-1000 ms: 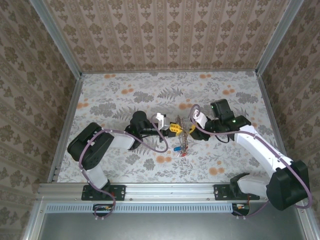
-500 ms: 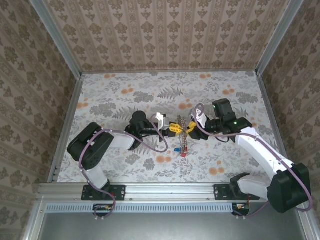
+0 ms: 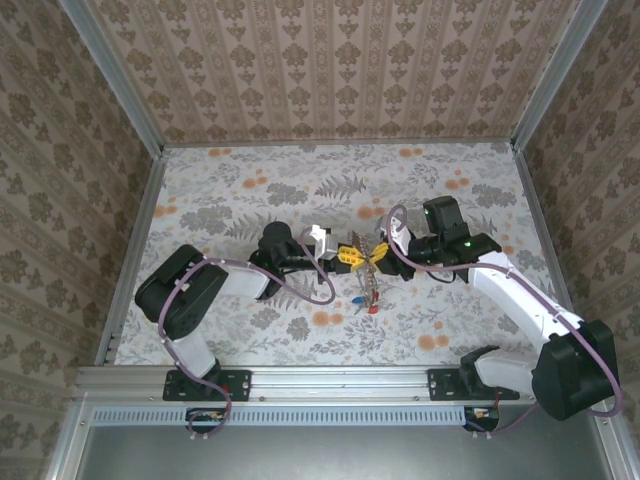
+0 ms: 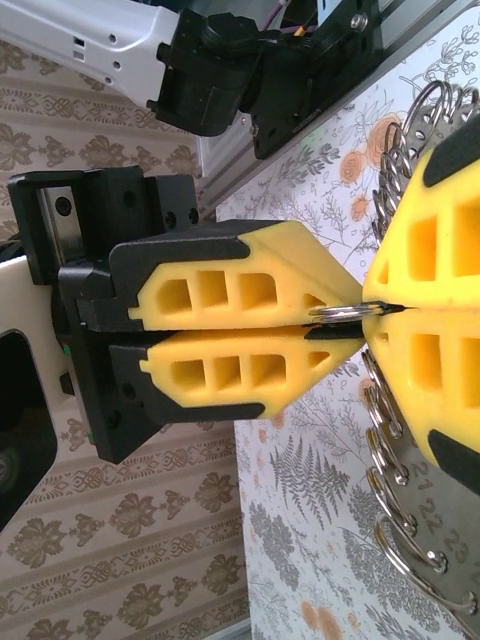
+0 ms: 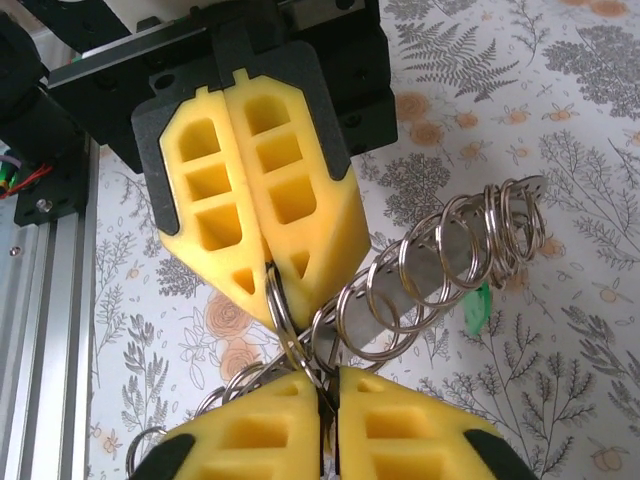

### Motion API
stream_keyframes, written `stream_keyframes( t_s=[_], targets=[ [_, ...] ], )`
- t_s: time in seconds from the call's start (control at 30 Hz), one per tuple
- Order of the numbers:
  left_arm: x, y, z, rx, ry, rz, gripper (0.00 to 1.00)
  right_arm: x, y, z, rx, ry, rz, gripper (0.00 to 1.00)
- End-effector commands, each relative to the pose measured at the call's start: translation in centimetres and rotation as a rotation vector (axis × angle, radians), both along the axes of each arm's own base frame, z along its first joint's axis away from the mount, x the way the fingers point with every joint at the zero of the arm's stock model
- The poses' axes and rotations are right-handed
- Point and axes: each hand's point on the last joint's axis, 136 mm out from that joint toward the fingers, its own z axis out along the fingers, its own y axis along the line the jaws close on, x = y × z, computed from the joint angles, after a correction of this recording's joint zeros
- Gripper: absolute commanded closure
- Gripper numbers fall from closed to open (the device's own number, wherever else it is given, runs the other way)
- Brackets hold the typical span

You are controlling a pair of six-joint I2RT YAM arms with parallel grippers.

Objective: Put the keys on the keyring

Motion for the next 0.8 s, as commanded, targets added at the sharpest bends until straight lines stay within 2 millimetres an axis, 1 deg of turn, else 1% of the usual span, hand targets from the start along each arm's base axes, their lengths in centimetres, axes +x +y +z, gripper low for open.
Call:
stream_keyframes(
  t_s=[0.0, 0.1, 0.3, 0.4, 0.47, 0.53, 0.6, 0.67, 0.73, 0.77],
  targets=[
    [-0.5, -0.1, 1.0, -0.041, -0.035, -0.03, 1.0, -0.3, 0.2, 0.2, 0.011, 0.0, 0.025, 0.97],
    [-0.3, 0.0, 1.1, -0.043, -0.038, -0.014, 1.0, 0.0, -0.3, -0.2, -0.014, 0.021, -0.017, 1.0],
    [0.0, -0.1, 1.1, -0.046, -0.043, -0.005, 1.0, -0.3, -0.8, -1.6, -0.037, 0.145, -0.078, 1.0],
    [-0.1, -0.2, 1.2, -0.049, -0.053, -0.01, 1.0, -0.3, -0.8, -2.2, -0.027, 0.211, -0.091, 1.0],
    [-0.1, -0.3, 1.2, -0.049, -0.054, -0.01, 1.0, -0.3, -0.4, -2.3, 0.001, 0.266, -0.086, 1.0],
    [-0.1, -0.4, 1.2, -0.05, -0.054, -0.012, 1.0, -0.6, 0.2, -2.1, 0.03, 0.309, -0.058, 0.91],
    [-0.3, -0.5, 1.2, -0.05, -0.055, -0.016, 1.0, -0.9, 0.7, -1.8, 0.058, 0.324, -0.015, 0.86],
    [-0.4, -0.5, 1.1, -0.048, -0.054, -0.018, 1.0, -1.0, 1.0, -1.1, 0.079, 0.296, 0.017, 0.84],
    [-0.4, -0.6, 1.1, -0.049, -0.053, -0.021, 1.0, -0.6, 0.8, -0.8, 0.071, 0.238, 0.012, 0.83],
    [-0.5, -0.6, 1.1, -0.048, -0.051, -0.022, 1.0, -0.2, 0.6, -0.7, 0.055, 0.203, -0.004, 0.79]
  ],
)
